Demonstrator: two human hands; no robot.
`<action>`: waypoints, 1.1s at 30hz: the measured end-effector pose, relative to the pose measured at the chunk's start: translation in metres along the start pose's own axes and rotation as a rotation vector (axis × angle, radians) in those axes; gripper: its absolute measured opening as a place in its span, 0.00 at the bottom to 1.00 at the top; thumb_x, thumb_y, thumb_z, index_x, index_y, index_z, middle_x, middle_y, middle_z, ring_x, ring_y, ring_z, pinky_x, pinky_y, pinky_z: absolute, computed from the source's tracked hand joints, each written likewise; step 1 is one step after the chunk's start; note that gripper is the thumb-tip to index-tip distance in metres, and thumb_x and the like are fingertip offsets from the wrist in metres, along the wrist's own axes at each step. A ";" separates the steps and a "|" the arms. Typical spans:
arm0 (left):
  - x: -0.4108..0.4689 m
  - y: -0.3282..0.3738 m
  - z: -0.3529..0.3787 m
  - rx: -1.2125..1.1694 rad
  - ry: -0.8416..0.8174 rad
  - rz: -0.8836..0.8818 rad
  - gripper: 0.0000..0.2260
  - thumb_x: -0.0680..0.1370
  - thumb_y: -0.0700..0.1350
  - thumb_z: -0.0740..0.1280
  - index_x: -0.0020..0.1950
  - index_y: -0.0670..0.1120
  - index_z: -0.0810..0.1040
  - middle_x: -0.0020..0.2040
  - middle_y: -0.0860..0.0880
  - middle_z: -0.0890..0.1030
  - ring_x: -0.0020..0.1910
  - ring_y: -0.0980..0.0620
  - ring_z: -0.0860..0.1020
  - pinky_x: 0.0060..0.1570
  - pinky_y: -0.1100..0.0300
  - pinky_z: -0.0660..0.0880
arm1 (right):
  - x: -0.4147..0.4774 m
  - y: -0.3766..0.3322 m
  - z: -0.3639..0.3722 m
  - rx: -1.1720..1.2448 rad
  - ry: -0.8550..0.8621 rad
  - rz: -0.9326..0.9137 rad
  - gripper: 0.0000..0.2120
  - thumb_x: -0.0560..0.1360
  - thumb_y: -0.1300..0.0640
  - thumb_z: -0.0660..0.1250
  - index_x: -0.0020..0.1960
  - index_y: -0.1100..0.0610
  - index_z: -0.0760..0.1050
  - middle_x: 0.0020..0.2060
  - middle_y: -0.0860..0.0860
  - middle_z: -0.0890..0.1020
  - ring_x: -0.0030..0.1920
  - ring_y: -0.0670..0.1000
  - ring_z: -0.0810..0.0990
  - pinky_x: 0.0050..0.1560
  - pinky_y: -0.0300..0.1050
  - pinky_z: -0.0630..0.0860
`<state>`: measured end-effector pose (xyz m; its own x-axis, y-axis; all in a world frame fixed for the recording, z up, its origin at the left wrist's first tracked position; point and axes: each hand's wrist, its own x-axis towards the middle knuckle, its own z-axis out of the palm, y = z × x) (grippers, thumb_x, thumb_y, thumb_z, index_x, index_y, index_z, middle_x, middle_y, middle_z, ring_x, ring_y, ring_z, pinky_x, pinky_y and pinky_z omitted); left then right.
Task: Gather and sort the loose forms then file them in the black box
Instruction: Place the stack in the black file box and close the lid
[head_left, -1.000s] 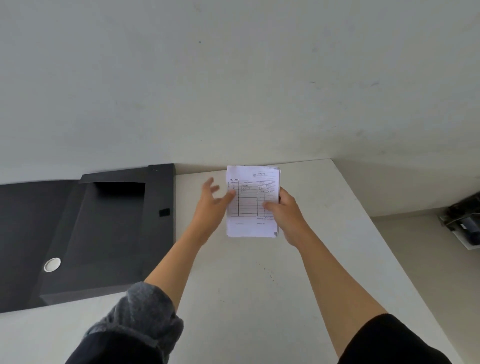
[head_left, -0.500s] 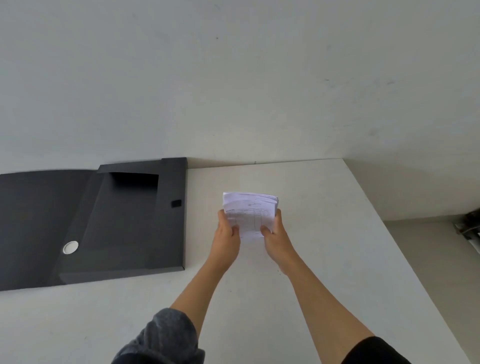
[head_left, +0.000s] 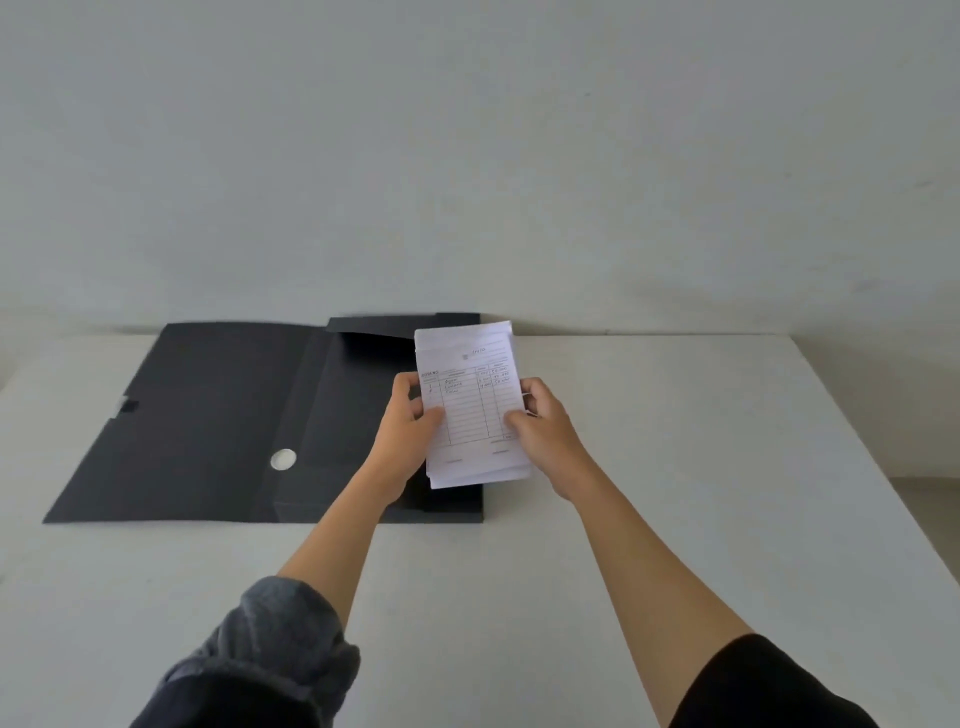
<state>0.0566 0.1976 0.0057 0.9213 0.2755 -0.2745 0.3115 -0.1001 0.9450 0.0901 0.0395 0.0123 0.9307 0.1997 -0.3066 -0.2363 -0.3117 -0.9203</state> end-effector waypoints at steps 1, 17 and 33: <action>0.002 -0.001 -0.013 -0.004 -0.002 -0.008 0.13 0.80 0.37 0.58 0.61 0.50 0.64 0.56 0.49 0.80 0.51 0.52 0.79 0.43 0.60 0.77 | 0.001 -0.005 0.013 0.008 -0.001 0.010 0.12 0.76 0.65 0.58 0.58 0.57 0.71 0.55 0.53 0.80 0.54 0.52 0.79 0.48 0.40 0.75; 0.068 -0.051 -0.143 -0.056 0.365 -0.206 0.10 0.80 0.34 0.55 0.56 0.47 0.61 0.54 0.46 0.71 0.50 0.50 0.72 0.46 0.56 0.72 | 0.016 0.009 0.113 -0.847 0.071 0.197 0.28 0.78 0.50 0.61 0.75 0.49 0.57 0.77 0.46 0.54 0.76 0.50 0.53 0.71 0.63 0.55; 0.091 -0.062 -0.086 0.192 -0.092 -0.252 0.11 0.75 0.34 0.66 0.56 0.42 0.72 0.55 0.42 0.79 0.53 0.45 0.78 0.53 0.49 0.78 | 0.013 0.018 0.105 -0.700 0.035 0.150 0.33 0.75 0.55 0.68 0.76 0.51 0.57 0.77 0.46 0.54 0.77 0.50 0.51 0.73 0.57 0.60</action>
<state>0.1012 0.3114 -0.0626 0.8240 0.2275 -0.5189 0.5626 -0.2203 0.7968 0.0686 0.1341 -0.0336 0.9135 0.0820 -0.3984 -0.1382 -0.8587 -0.4936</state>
